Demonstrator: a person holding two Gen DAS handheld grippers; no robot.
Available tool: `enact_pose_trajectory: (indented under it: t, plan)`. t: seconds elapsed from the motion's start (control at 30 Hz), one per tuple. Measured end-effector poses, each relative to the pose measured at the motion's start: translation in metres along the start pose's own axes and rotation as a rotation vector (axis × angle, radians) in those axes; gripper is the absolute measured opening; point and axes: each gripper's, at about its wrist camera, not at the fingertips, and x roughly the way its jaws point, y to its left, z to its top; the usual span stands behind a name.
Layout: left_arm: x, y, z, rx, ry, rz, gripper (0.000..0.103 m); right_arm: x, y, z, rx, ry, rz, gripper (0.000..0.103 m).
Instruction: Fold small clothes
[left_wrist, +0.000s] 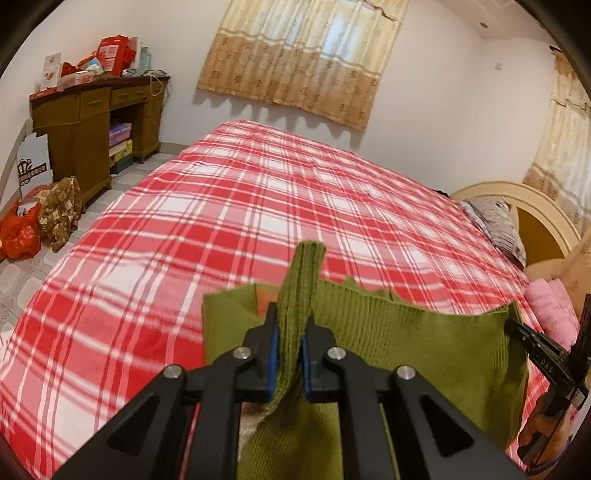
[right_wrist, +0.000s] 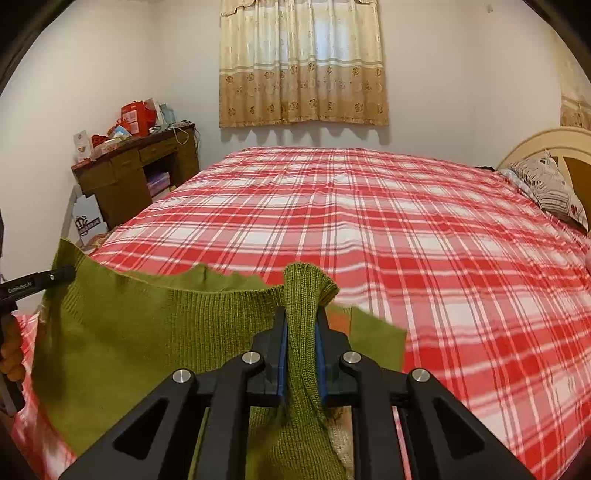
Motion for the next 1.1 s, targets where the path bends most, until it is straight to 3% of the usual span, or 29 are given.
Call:
enact_pose_trajectory:
  t: [0.17, 0.4, 0.47, 0.63, 0.9, 1.0, 1.1]
  plan:
    - [0.034, 0.003, 0.012, -0.017, -0.016, 0.067, 0.010, 0.044, -0.006, 0.014, 0.017, 0.010, -0.031, 0.012]
    - [0.092, 0.018, -0.004, -0.042, 0.063, 0.240, 0.010, 0.111, -0.018, -0.013, 0.055, 0.145, -0.070, 0.013]
    - [0.095, 0.020, -0.004, -0.055, 0.081, 0.243, 0.011, 0.107, -0.026, -0.011, 0.088, 0.116, -0.074, 0.017]
    - [0.095, 0.026, -0.006, -0.077, 0.089, 0.249, 0.017, 0.058, -0.059, -0.017, 0.262, -0.046, -0.110, 0.018]
    - [0.099, 0.027, -0.006, -0.088, 0.090, 0.238, 0.017, 0.046, -0.049, -0.023, 0.185, 0.081, -0.049, 0.019]
    - [0.099, 0.030, -0.006, -0.106, 0.089, 0.221, 0.018, 0.057, -0.028, -0.021, 0.099, 0.097, -0.031, 0.019]
    - [0.099, 0.032, -0.007, -0.117, 0.090, 0.206, 0.019, 0.078, -0.011, -0.028, 0.019, 0.172, 0.009, 0.019]
